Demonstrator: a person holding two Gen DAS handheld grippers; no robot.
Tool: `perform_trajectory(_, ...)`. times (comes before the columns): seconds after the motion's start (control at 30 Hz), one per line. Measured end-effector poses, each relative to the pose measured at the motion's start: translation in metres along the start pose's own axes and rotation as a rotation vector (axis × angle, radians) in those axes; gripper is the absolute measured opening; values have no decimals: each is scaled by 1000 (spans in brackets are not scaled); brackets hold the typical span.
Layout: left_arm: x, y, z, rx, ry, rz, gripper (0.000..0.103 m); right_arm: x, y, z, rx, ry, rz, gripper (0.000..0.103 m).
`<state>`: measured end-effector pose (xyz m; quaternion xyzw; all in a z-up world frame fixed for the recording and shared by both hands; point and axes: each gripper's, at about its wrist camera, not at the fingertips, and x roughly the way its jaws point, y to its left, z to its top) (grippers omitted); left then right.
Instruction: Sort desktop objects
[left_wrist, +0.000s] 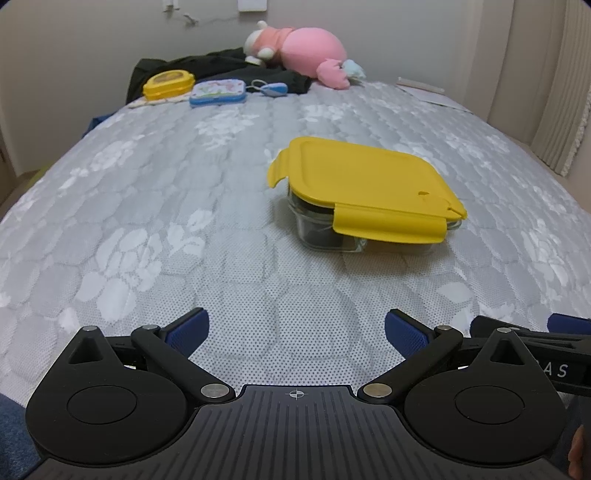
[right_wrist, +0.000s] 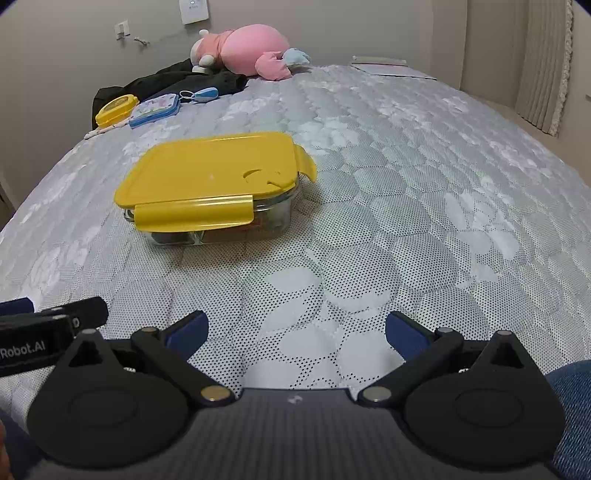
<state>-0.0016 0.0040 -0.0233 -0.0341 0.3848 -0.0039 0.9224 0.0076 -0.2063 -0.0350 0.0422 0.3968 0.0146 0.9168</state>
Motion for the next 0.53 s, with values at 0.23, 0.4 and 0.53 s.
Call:
perform_trajectory(0.23, -2, -3, 2, 11, 29, -5, 103, -11, -4, 11, 7, -2, 18, 103)
perform_trajectory(0.4, 1, -5, 8, 14, 49, 4, 103, -14, -8, 18, -18, 5, 13, 103)
perform_trajectory(0.53, 11, -1, 13, -3, 96, 15, 103, -11, -13, 24, -37, 6, 4, 103)
